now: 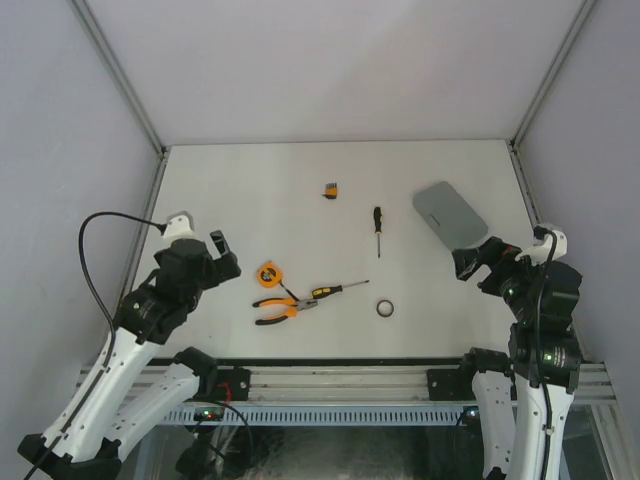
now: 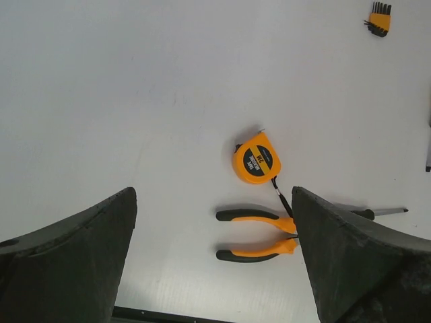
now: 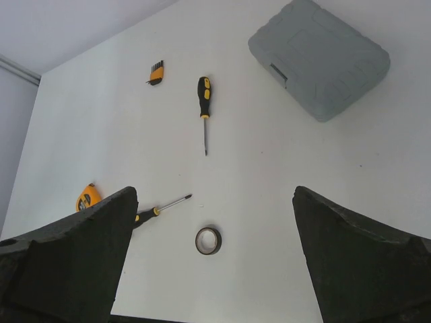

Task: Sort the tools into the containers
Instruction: Move the storage box to the center of the board.

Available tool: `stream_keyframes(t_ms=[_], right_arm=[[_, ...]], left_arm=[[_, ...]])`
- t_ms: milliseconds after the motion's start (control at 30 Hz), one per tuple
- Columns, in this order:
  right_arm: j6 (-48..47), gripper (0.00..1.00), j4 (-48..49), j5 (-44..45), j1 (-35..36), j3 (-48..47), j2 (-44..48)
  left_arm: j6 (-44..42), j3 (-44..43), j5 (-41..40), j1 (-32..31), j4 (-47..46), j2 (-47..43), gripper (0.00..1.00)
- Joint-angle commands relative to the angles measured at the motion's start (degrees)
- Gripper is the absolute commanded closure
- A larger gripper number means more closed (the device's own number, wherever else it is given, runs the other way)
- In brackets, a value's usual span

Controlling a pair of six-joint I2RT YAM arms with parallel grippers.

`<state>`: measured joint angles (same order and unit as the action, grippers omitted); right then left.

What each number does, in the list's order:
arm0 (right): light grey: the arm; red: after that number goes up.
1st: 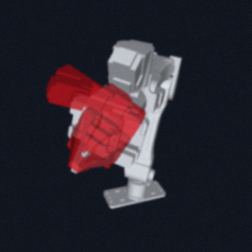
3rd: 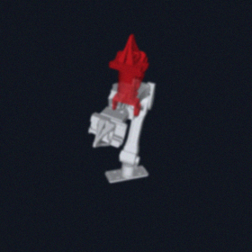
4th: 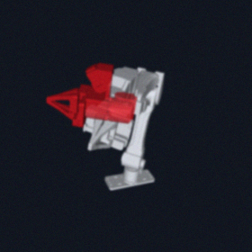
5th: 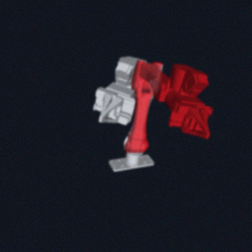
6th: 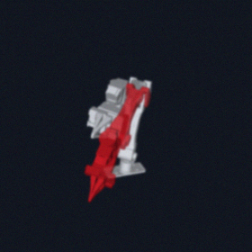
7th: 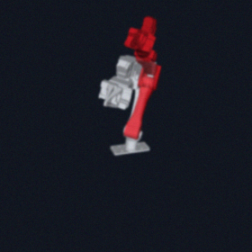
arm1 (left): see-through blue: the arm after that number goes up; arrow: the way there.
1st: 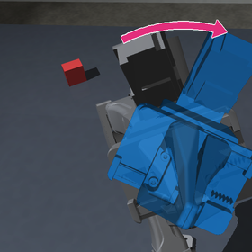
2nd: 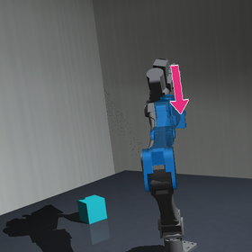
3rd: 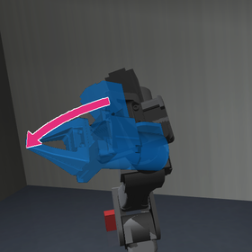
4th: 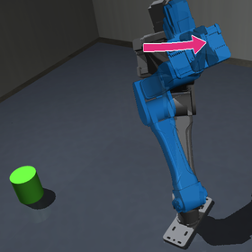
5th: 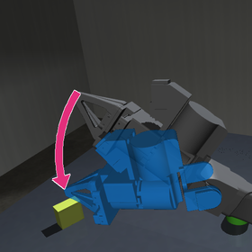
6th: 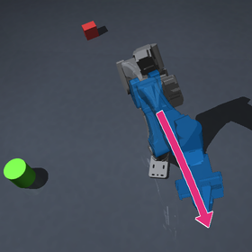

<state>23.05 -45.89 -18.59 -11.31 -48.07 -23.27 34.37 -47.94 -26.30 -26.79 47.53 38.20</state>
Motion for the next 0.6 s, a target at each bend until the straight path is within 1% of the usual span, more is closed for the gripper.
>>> stream_keyframes(t_ms=[0,200,367,567], right_arm=[[0.6,0.02,3.68,0.06,-0.51,-1.87,0.22],[1.83,0.01,4.5,1.51,-0.55,-2.04,-0.03],[5.0,0.01,4.98,3.48,-0.56,-2.07,-1.87],[6.58,0.01,6.06,3.3,-0.91,-2.04,-6.26]], left_arm=[[-0.14,-4.31,0.68,0.61,-1.51,0.89,0.0],[0.64,-6.29,-0.08,0.68,-1.11,2.48,0.0],[2.27,-7.16,-0.58,0.68,-2.27,4.13,0.0],[0.85,-5.58,0.26,0.68,-7.25,2.01,0.0]])
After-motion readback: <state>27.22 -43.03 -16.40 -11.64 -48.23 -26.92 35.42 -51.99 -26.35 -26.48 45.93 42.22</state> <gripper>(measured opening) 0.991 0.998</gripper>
